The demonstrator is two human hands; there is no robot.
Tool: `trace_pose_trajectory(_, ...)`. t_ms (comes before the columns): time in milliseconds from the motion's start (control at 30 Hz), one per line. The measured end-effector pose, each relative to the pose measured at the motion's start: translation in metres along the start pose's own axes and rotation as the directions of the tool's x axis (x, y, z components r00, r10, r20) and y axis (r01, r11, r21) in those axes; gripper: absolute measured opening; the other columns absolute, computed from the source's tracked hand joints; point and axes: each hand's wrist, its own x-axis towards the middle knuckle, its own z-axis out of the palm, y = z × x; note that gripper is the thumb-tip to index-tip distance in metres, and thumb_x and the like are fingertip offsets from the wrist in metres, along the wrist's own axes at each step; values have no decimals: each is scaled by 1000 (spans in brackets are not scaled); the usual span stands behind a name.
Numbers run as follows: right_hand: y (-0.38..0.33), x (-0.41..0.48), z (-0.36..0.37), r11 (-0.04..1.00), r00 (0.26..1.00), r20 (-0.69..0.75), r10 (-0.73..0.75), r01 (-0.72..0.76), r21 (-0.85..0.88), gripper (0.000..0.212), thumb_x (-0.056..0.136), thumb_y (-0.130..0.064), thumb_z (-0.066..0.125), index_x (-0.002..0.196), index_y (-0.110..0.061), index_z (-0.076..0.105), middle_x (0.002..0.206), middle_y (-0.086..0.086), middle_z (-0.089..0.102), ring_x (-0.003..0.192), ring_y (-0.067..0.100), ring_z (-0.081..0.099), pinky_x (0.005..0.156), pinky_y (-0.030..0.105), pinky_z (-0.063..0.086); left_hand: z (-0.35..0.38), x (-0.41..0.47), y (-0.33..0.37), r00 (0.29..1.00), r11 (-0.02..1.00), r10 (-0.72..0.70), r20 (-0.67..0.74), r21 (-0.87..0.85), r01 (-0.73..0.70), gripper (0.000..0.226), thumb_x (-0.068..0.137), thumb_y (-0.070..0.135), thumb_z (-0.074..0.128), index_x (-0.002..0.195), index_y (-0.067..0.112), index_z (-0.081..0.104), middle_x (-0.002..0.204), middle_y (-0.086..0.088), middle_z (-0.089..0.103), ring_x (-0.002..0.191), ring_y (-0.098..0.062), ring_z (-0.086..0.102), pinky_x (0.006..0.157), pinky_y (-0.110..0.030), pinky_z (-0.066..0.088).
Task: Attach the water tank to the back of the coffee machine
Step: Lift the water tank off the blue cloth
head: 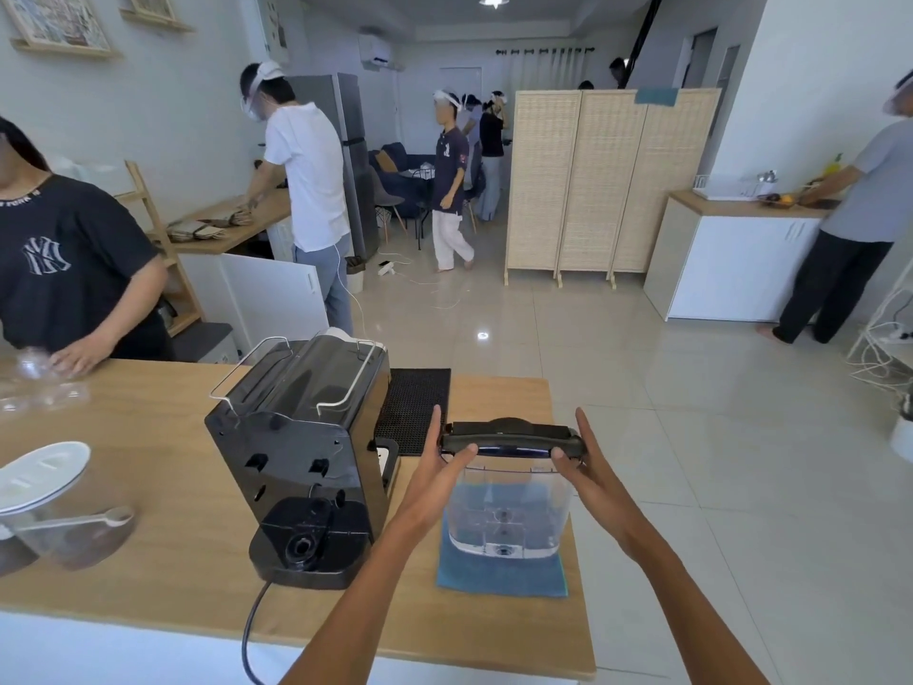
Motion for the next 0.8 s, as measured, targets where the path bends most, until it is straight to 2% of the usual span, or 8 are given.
trace_pose_trajectory(67,3,0,1,999,1000,5,-9,9,-33,88,86,-57,47,156,-43,-4,164,-4,23,149,25,29,117,41,27,-1,-1,-3,1000,997,6,-3,71,-6,86,91,54,60,150,57,-2,130,-16,57,122,-22,55,120,-50,25)
trace_pose_trajectory(167,6,1,0,998,1000,6,-16,16,-55,85,94,-43,54,157,-39,-3,162,-4,28,146,23,35,113,33,30,-2,4,-17,999,992,35,20,121,-37,95,73,77,63,136,76,-8,149,-35,32,139,-43,38,119,-51,27)
trace_pose_trajectory(267,10,1,-1,998,1000,9,-22,22,-51,90,88,-49,56,157,-40,-2,160,-7,33,143,20,40,110,29,31,-1,6,-24,998,984,52,32,171,-57,96,77,74,63,140,72,-9,147,-39,24,137,-51,32,117,-53,32)
trace_pose_trajectory(367,13,3,0,998,999,-6,-38,38,-48,91,86,-52,55,156,-42,-1,158,-8,35,141,19,43,106,26,32,-1,7,-26,995,977,90,39,190,-96,94,82,69,61,146,64,-8,152,-32,29,137,-48,34,118,-48,31)
trace_pose_trajectory(467,17,4,2,996,997,-19,-75,74,-56,91,83,-56,54,155,-45,0,153,-16,35,141,20,44,106,27,33,0,7,-26,988,970,148,48,189,-154,92,86,64,63,147,63,-5,166,0,21,148,-28,29,115,-33,23)
trace_pose_trajectory(567,23,5,5,993,994,-40,-103,100,-67,89,84,-55,54,155,-45,1,148,-19,35,141,23,44,106,27,35,-1,7,-28,985,959,167,37,228,-171,95,85,62,65,149,61,-5,161,-15,29,146,-29,34,115,-36,28)
trace_pose_trajectory(667,26,5,6,990,990,-57,-127,123,-77,88,84,-54,55,154,-47,2,153,-14,38,139,21,46,106,26,37,-3,4,-28,979,910,200,52,361,-205,103,86,55,67,155,46,-10,159,-22,28,141,-40,35,108,-51,38)
trace_pose_trajectory(800,35,4,2,980,986,-1,-166,165,-111,109,76,-47,75,156,-45,1,146,-29,42,125,-14,47,97,5,39,-8,2,-30,968,830,227,105,498,-249,108,78,57,70,156,44,-3,159,-6,35,128,-34,48,99,-41,46)
